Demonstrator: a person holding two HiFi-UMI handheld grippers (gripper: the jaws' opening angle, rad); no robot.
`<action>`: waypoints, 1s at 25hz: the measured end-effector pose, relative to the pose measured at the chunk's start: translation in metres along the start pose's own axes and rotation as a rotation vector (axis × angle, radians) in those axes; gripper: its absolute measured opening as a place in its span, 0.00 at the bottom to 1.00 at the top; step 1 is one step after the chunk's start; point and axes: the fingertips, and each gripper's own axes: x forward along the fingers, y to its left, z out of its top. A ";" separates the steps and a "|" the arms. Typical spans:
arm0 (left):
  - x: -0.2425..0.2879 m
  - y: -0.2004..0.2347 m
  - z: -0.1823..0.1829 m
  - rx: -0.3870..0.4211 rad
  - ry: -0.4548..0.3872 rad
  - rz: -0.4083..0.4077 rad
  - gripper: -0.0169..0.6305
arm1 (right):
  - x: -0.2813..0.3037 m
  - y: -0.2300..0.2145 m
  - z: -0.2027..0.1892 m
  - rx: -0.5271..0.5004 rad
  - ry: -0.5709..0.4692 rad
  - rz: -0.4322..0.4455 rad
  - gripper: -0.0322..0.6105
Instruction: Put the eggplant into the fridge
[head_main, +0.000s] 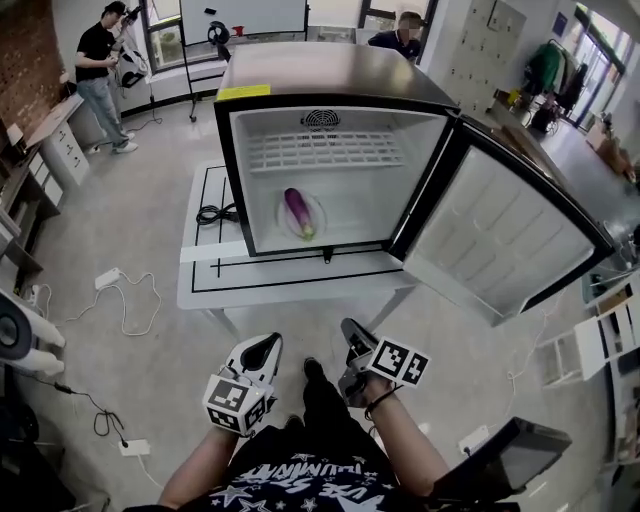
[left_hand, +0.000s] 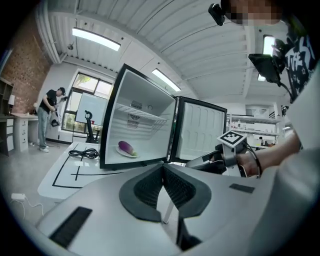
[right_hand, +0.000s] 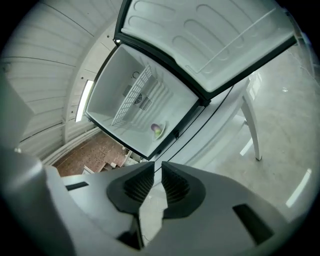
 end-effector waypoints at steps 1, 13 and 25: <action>-0.003 -0.003 -0.001 0.006 0.001 -0.011 0.04 | -0.008 0.001 -0.003 0.008 -0.014 0.002 0.13; -0.016 -0.025 -0.005 -0.026 -0.009 -0.048 0.04 | -0.057 0.016 -0.022 -0.032 -0.021 0.015 0.13; -0.038 -0.078 -0.018 -0.012 -0.014 -0.006 0.04 | -0.111 0.023 -0.050 -0.086 0.040 0.117 0.13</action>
